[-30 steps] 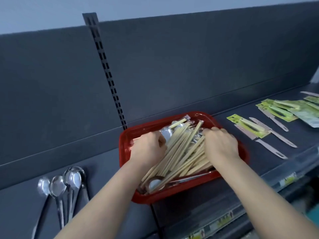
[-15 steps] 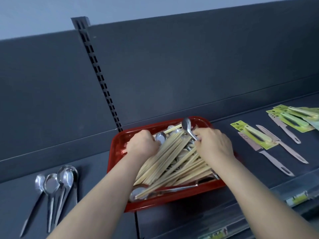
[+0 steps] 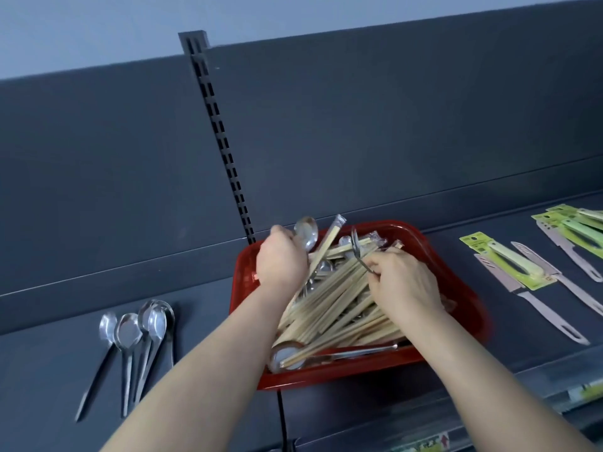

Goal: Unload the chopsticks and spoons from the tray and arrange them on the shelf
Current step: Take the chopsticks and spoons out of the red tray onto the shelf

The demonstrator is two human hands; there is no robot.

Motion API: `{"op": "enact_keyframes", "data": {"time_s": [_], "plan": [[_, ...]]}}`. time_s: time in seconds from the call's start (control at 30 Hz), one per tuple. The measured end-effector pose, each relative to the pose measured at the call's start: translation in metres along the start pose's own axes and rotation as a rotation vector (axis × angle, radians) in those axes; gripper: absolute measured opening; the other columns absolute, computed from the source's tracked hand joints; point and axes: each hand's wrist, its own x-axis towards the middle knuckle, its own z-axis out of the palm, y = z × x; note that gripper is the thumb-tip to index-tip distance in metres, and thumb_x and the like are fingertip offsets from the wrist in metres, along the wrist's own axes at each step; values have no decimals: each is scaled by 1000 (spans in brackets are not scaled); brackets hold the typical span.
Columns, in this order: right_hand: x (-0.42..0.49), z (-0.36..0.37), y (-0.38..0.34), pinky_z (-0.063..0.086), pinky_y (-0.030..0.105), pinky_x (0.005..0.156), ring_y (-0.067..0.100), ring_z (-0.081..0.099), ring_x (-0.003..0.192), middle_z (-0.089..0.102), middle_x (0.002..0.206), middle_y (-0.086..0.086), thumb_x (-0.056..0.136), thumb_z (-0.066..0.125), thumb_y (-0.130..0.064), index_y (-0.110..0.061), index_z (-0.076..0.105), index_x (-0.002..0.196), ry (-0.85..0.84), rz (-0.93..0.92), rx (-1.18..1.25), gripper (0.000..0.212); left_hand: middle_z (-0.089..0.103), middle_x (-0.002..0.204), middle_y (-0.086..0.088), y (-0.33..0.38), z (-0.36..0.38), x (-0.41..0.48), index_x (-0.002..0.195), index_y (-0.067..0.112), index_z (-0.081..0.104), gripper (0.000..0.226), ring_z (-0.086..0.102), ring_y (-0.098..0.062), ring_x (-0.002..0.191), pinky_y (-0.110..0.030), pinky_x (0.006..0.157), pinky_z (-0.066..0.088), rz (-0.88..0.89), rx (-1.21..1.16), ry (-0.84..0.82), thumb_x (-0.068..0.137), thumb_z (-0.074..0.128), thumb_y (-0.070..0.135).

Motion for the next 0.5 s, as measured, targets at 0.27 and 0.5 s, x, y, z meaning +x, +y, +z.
{"op": "enact_keyframes", "data": {"time_s": [0.27, 0.5], "plan": [[-9, 8, -77, 50, 30, 75, 20, 61, 100, 61, 110, -7, 91, 58, -22, -30, 68, 113, 68, -190, 78, 25, 53, 73, 11, -59, -72, 10, 98, 15, 52, 10, 54, -15, 78, -28, 75, 42, -143, -408, 313, 89, 56, 12], [-23, 35, -176, 44, 31, 66, 24, 59, 95, 57, 100, -2, 88, 57, -11, -26, 65, 109, 59, -328, -52, 27, 55, 63, -6, -171, -161, 3, 72, 15, 55, 16, 51, -33, 59, -35, 65, 53, -274, -212, 165, 82, 59, 27]]}}
